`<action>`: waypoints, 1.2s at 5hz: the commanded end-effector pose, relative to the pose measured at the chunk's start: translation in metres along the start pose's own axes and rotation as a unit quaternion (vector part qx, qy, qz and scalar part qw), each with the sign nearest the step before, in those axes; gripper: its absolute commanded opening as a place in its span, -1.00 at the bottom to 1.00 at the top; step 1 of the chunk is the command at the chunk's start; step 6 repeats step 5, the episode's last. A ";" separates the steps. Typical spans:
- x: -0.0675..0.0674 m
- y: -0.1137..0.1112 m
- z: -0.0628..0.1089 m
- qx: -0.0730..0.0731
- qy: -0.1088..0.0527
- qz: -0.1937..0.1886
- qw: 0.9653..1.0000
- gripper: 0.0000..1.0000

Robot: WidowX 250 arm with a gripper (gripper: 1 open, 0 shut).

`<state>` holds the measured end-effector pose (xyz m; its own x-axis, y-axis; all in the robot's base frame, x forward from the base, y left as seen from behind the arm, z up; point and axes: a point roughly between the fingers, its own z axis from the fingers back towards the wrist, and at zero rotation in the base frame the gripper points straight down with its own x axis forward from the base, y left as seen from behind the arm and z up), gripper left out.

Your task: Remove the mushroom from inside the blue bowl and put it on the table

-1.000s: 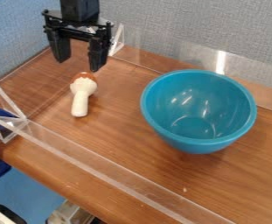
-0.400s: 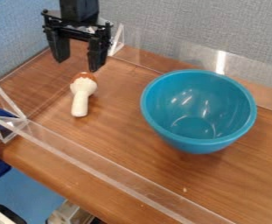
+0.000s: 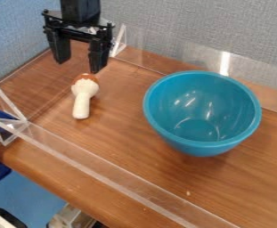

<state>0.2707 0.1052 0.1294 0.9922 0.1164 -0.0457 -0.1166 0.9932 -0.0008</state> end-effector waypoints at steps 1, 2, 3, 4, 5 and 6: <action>0.003 0.005 0.030 0.015 -0.051 0.004 0.999 1.00; 0.003 0.005 0.032 0.015 -0.054 0.003 0.998 1.00; 0.005 0.004 0.027 0.014 -0.047 -0.004 0.999 1.00; 0.006 0.003 0.023 0.012 -0.041 -0.009 0.999 1.00; 0.007 0.002 0.018 0.010 -0.034 -0.013 0.999 1.00; 0.007 0.002 0.018 0.010 -0.034 -0.013 0.999 1.00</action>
